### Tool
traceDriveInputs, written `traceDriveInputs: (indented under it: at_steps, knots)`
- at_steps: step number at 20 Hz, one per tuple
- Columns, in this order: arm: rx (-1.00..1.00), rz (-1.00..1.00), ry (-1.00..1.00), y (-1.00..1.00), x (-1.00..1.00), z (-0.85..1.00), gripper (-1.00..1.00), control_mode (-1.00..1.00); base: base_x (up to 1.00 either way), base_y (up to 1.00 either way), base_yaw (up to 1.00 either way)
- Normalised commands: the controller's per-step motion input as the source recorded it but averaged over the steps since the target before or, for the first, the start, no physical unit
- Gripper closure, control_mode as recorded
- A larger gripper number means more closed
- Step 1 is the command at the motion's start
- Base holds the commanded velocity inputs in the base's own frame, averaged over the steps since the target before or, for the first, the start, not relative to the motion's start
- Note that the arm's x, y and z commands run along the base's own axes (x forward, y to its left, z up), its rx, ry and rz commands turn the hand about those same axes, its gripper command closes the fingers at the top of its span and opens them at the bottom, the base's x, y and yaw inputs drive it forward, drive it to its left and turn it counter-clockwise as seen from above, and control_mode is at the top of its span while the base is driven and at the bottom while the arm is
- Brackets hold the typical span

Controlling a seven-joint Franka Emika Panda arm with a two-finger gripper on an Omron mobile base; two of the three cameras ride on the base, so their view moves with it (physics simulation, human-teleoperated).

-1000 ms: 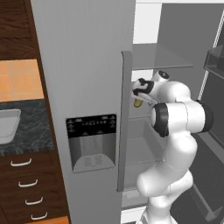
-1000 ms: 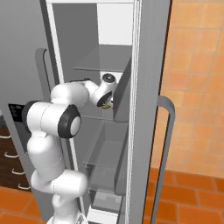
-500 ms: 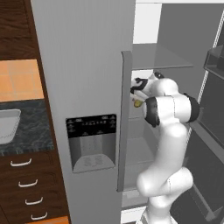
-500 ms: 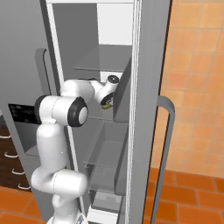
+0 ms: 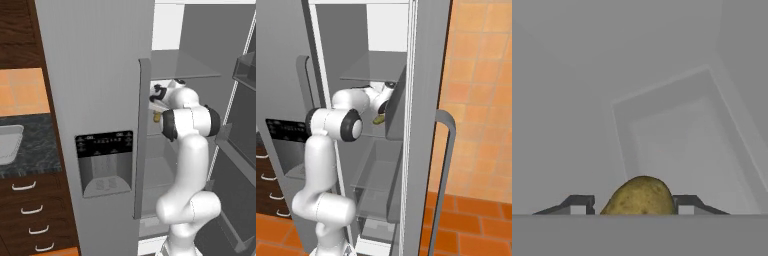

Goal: Place one potato and one chicken drumstick in each tupperware on the nearby counter, to pack two identical lunches.

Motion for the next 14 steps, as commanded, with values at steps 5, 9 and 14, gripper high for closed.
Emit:
traceDriveInputs:
  at_steps: [5, 9, 14]
  knots:
    - [0.01, 0.09, 0.02, -0.05, -0.52, -0.64, 1.0, -1.0, 0.0, 0.0, 0.0]
    - [-0.01, 0.11, -0.19, 0.0, -1.0, -0.05, 1.0, -1.0, 0.0, 0.0, 0.0]
    - [-0.11, 0.1, -0.27, 0.26, -1.0, -0.05, 1.0, -1.0, 0.0, 0.0, 0.0]
